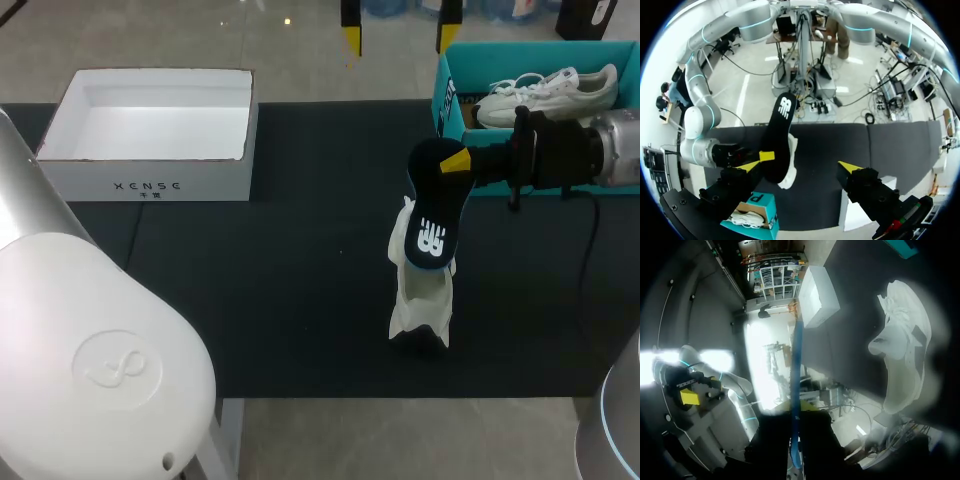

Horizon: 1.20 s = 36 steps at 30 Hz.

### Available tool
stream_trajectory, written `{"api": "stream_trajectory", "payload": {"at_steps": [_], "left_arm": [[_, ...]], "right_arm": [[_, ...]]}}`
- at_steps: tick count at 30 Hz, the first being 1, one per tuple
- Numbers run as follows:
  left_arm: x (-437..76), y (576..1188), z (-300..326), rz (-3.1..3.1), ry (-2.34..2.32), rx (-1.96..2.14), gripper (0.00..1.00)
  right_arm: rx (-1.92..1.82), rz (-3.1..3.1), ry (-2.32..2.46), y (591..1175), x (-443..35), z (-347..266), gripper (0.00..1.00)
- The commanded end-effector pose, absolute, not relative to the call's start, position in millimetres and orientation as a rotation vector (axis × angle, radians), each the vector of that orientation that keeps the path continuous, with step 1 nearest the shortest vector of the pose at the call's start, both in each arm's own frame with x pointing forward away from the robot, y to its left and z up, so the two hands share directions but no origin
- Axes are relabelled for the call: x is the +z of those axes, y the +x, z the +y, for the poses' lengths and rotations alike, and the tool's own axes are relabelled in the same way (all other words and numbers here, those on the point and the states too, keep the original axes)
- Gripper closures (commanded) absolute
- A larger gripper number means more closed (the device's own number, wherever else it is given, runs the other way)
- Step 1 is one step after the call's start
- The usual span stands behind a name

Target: Take the shoe out of the shoebox, open the shoe tongue, remove and reinsert the insole, then place the shoe into the shoebox

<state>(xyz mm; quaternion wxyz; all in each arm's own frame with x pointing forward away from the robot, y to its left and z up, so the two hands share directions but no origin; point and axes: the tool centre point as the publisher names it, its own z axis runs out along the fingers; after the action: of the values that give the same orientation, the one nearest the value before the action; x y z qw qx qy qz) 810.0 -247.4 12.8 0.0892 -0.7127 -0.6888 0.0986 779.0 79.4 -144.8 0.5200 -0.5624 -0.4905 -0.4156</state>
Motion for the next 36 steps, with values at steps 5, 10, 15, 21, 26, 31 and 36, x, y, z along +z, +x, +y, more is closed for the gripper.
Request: {"api": "stream_trajectory", "payload": {"at_steps": [5, 10, 15, 21, 26, 31, 36], "left_arm": [[16, 804, -239, -2.211, -2.180, 0.564, 0.00], [15, 788, -216, -2.387, -2.157, 0.911, 0.00], [12, 769, -201, -2.495, -2.079, 1.243, 0.00], [9, 750, -193, -2.557, -1.981, 1.587, 0.00], [-2, 743, -182, -2.618, -1.853, 1.754, 0.00], [-18, 746, -166, -2.601, -1.768, 1.862, 0.00], [-40, 753, -147, -2.468, -1.748, 2.036, 0.00]], "right_arm": [[-0.993, -1.178, -1.353, 778, -144, 80, 1.00], [-0.993, -1.178, -1.353, 778, -144, 80, 1.00], [-0.993, -1.178, -1.353, 778, -144, 80, 1.00], [-0.993, -1.178, -1.353, 778, -144, 80, 1.00], [-0.993, -1.178, -1.353, 778, -144, 80, 1.00], [-0.993, -1.178, -1.353, 778, -144, 80, 1.00], [-0.993, -1.178, -1.353, 778, -144, 80, 1.00]]}}
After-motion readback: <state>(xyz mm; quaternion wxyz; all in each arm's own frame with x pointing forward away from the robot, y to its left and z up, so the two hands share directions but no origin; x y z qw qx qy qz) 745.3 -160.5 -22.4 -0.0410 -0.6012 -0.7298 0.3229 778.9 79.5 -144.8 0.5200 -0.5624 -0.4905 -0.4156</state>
